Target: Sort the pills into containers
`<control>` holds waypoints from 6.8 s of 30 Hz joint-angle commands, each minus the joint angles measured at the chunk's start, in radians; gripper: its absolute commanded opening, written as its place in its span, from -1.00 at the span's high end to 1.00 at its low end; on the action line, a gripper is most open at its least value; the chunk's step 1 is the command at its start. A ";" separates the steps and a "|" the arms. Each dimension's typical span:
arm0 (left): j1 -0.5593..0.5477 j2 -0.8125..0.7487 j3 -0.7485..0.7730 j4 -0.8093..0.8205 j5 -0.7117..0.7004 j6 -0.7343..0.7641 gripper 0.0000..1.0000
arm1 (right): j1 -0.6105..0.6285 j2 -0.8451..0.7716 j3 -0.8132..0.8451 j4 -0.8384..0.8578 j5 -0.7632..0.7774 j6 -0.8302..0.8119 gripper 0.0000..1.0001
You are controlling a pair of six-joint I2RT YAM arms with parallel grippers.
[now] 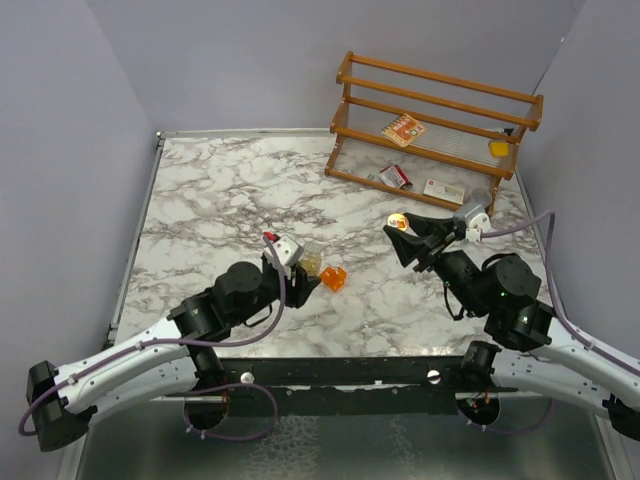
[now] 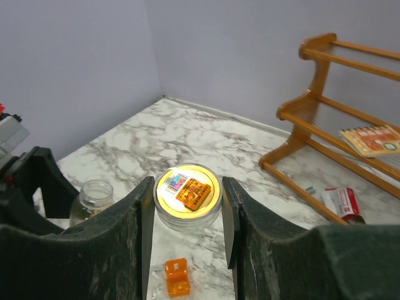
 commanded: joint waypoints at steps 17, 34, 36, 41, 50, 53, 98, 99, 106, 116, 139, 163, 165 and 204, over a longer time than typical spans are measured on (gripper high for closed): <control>-0.006 -0.195 -0.243 0.582 0.477 0.165 1.00 | 0.000 0.218 0.210 -0.077 -0.593 -0.048 0.98; -0.006 -0.148 -0.267 0.734 0.683 0.121 1.00 | 0.000 0.181 0.089 -0.005 -1.026 -0.027 0.99; -0.006 -0.146 -0.274 0.742 0.694 0.121 1.00 | 0.000 0.183 0.081 0.020 -1.037 -0.012 0.98; -0.007 -0.166 -0.301 0.753 0.684 0.136 1.00 | 0.000 0.197 0.067 0.066 -1.051 0.012 0.99; -0.007 -0.139 -0.303 0.756 0.693 0.132 1.00 | 0.000 0.232 0.054 0.121 -1.041 0.027 0.98; -0.007 -0.137 -0.300 0.758 0.693 0.136 1.00 | 0.000 0.245 0.057 0.122 -1.045 0.027 0.99; -0.007 -0.161 -0.277 0.763 0.680 0.133 1.00 | 0.000 0.261 0.015 0.164 -0.993 0.013 0.99; -0.007 -0.167 -0.280 0.763 0.679 0.133 1.00 | 0.000 0.259 0.014 0.161 -0.990 0.012 0.99; -0.007 -0.223 -0.284 0.763 0.655 0.143 1.00 | -0.001 0.246 0.012 0.132 -0.961 0.015 0.99; -0.007 -0.192 -0.252 0.750 0.653 0.176 1.00 | -0.001 0.247 0.042 0.019 -0.912 -0.003 0.99; -0.007 -0.166 -0.139 0.723 0.499 0.196 1.00 | 0.001 0.306 -0.008 -0.006 -0.644 -0.046 0.98; -0.008 0.002 -0.047 0.817 0.268 0.280 1.00 | 0.000 0.465 -0.027 0.110 -0.309 -0.076 0.98; -0.008 0.014 -0.041 0.817 0.259 0.299 1.00 | 0.002 0.480 -0.007 0.083 -0.296 -0.079 0.98; -0.014 0.119 -0.080 1.008 0.038 0.374 1.00 | 0.041 0.667 0.102 0.054 -0.009 0.000 0.98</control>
